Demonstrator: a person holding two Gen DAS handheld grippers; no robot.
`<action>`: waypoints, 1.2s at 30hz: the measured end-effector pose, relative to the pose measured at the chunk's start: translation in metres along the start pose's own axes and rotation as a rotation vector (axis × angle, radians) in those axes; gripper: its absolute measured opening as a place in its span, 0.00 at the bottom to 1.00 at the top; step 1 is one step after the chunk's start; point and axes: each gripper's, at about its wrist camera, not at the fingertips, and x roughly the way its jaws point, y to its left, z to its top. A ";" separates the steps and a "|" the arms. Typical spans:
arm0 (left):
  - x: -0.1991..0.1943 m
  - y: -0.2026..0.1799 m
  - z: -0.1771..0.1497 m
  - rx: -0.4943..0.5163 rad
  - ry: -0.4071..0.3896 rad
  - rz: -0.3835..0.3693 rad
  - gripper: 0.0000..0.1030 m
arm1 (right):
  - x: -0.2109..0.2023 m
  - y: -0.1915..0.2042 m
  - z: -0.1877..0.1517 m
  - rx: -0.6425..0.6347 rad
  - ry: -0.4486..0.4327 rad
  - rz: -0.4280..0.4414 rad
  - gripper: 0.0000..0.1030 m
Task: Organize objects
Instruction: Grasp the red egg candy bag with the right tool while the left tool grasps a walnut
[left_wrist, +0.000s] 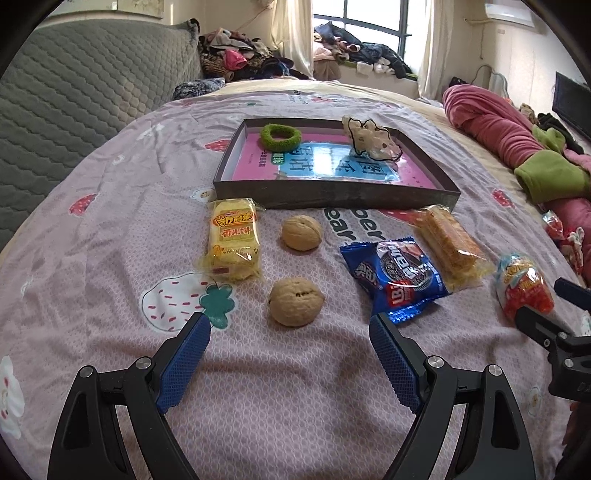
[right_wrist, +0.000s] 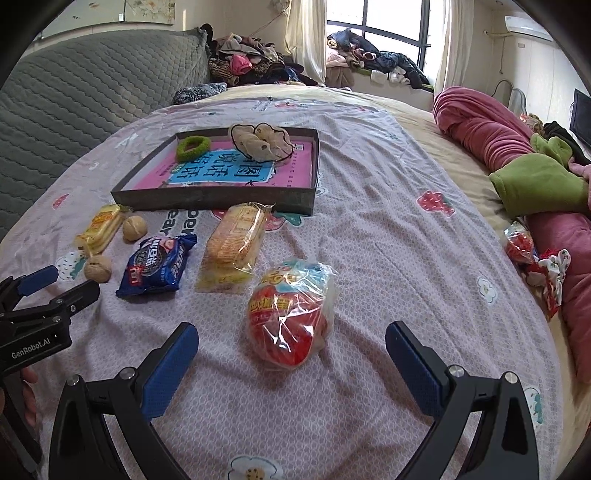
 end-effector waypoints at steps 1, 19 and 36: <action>0.003 0.001 0.001 -0.005 0.003 -0.005 0.86 | 0.002 0.000 0.000 0.001 0.001 -0.001 0.99; 0.027 0.002 0.009 -0.034 0.041 -0.047 0.37 | 0.031 0.007 0.005 -0.006 0.031 0.040 0.81; 0.020 -0.001 0.009 -0.019 0.023 -0.043 0.36 | 0.017 0.009 0.004 -0.005 0.005 0.114 0.50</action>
